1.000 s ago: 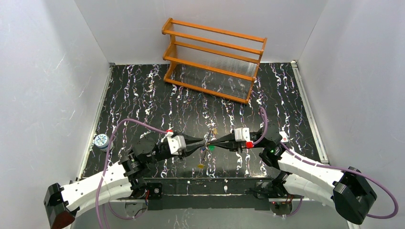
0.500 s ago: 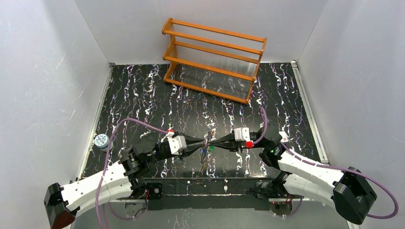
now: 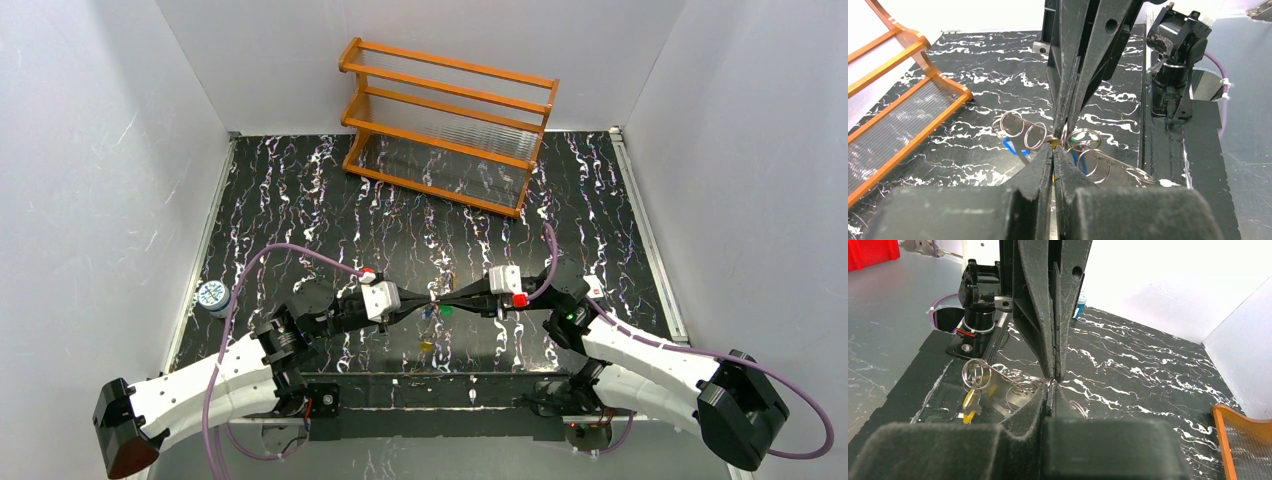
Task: Put the keys on the keyring
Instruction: Adjust the key on the keyring.
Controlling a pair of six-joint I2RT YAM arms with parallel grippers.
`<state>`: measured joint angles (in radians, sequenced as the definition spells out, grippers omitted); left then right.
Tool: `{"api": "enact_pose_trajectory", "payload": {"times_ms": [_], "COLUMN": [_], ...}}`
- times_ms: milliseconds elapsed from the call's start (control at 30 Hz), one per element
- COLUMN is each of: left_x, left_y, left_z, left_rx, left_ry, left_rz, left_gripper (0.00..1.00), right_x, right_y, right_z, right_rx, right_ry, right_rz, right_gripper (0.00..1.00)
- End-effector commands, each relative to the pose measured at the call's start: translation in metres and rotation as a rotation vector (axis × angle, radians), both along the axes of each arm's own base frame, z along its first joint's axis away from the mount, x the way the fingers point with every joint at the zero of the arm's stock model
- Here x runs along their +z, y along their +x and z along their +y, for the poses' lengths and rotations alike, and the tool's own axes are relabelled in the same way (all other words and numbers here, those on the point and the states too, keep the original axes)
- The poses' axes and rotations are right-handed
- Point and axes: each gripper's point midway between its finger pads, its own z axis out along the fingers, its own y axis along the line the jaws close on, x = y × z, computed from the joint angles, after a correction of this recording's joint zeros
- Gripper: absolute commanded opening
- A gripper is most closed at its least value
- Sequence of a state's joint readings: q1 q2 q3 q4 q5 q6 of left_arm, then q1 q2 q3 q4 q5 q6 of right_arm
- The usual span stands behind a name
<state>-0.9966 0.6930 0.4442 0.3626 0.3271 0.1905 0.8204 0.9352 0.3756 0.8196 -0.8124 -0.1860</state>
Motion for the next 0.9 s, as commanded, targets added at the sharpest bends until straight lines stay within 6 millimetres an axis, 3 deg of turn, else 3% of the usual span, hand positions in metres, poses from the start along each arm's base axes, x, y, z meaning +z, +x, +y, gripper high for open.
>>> {"api": "enact_pose_trajectory", "payload": {"times_ms": [0,433,667,867], "left_x": [-0.009,-0.040,-0.026,0.012], "left_y": [-0.002,0.005,0.009,0.011], "left_z": [0.003,0.013,0.019,0.025], "left_rx": [0.000,0.064,0.099,0.125], "left_ry": [0.050,0.126,0.110,0.039], "left_rz": [0.023,0.059,0.035,-0.030], "left_gripper": [0.00,0.00,0.00,0.29], "right_x": [0.051,0.064,0.060,0.044], "right_y": [-0.004,-0.006,-0.007,-0.011], "right_z": [-0.002,-0.005,-0.004,0.000], "right_rx": [-0.002,-0.004,0.006,0.054], "right_ry": [0.137,0.163,0.151,0.089], "right_rz": [-0.117,-0.141,-0.142,-0.168], "right_gripper": [0.01,0.01,0.01,0.01]}}
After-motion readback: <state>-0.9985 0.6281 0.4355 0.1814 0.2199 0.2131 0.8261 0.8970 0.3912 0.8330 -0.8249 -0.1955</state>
